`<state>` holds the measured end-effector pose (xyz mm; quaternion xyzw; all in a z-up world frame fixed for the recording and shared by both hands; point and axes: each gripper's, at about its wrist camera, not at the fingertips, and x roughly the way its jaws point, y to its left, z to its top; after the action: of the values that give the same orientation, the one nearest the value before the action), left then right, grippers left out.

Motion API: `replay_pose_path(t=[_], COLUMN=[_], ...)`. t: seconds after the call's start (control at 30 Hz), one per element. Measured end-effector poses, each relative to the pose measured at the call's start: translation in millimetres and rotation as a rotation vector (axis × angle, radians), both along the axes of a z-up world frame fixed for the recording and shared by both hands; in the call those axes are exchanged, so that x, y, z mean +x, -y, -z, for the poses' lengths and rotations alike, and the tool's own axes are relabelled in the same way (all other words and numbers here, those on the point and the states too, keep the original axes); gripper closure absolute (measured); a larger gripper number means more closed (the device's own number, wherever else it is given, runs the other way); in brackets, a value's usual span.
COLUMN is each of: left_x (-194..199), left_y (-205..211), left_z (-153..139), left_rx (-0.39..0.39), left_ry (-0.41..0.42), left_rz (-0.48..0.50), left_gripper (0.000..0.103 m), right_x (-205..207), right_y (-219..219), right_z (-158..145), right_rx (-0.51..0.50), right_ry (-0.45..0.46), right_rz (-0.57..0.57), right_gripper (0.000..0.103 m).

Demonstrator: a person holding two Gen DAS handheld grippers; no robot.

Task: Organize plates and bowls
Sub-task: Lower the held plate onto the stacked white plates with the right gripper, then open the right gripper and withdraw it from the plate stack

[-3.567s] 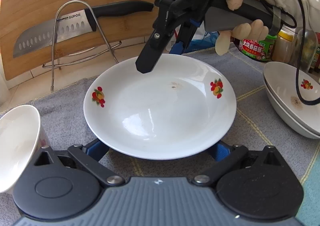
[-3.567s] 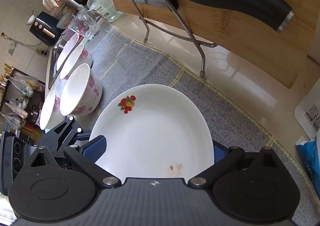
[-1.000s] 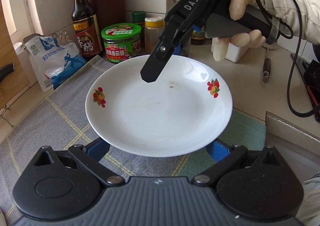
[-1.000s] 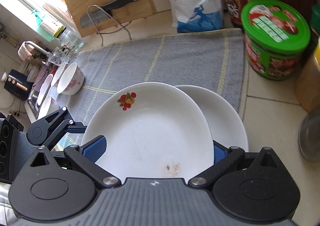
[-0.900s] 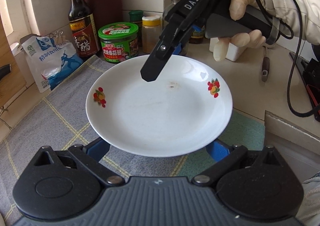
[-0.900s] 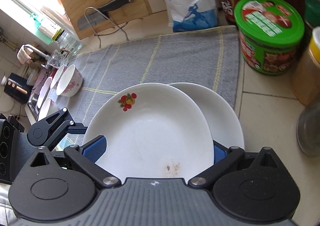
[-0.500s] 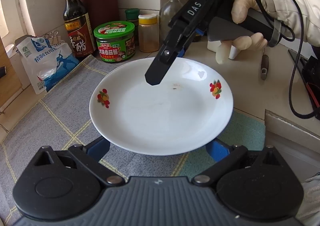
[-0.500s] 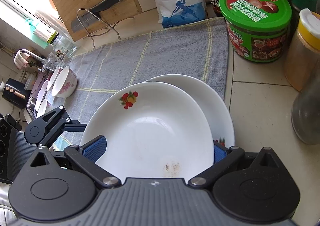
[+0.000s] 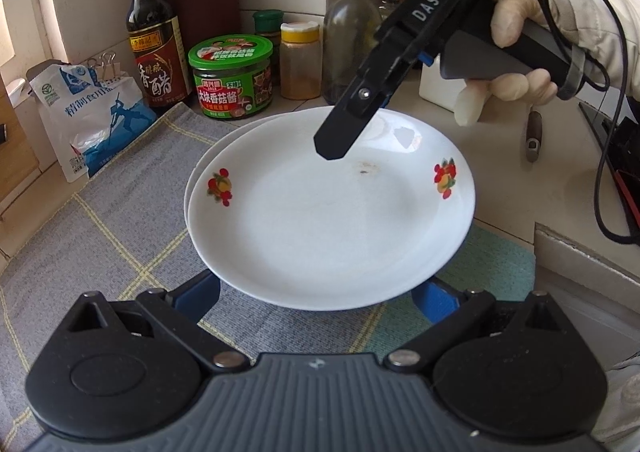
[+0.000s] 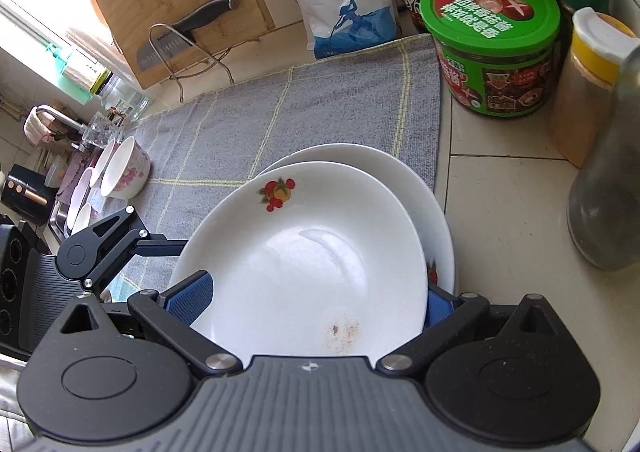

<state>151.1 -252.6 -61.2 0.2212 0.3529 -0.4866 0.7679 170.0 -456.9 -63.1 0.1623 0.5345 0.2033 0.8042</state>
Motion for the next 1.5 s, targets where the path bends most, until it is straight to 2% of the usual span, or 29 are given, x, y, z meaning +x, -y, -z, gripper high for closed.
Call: replay_pose_path(t=[0.83, 1.0, 1.27, 1.4, 1.5], left_x=[1, 3, 9, 12, 15], left_y=[4, 2, 0, -3, -9], left_z=[-6, -4, -6, -10, -15], left_rx=[-0.014, -0.016, -0.043, -0.061, -0.09], left_ry=[0.025, 0.015, 0.003, 0.023, 0.028], left_rz=[0.043, 0.028, -0.007, -0.045, -0.087], left_gripper=[0.002, 0.002, 0.001, 0.001, 0.001], right_x=[-21, -25, -30, -35, -39], right_y=[1, 3, 4, 4, -3], right_z=[-12, -13, -12, -17, -29], right_rx=[-0.044, -0.034, -0.093, -0.094, -0.171], right_ry=[0.014, 0.011, -0.007, 0.019, 0.066], right_rz=[0.051, 0.06, 0.084, 0.095, 0.099], right_gripper=[0.0, 0.0, 0.0, 0.0, 0.0])
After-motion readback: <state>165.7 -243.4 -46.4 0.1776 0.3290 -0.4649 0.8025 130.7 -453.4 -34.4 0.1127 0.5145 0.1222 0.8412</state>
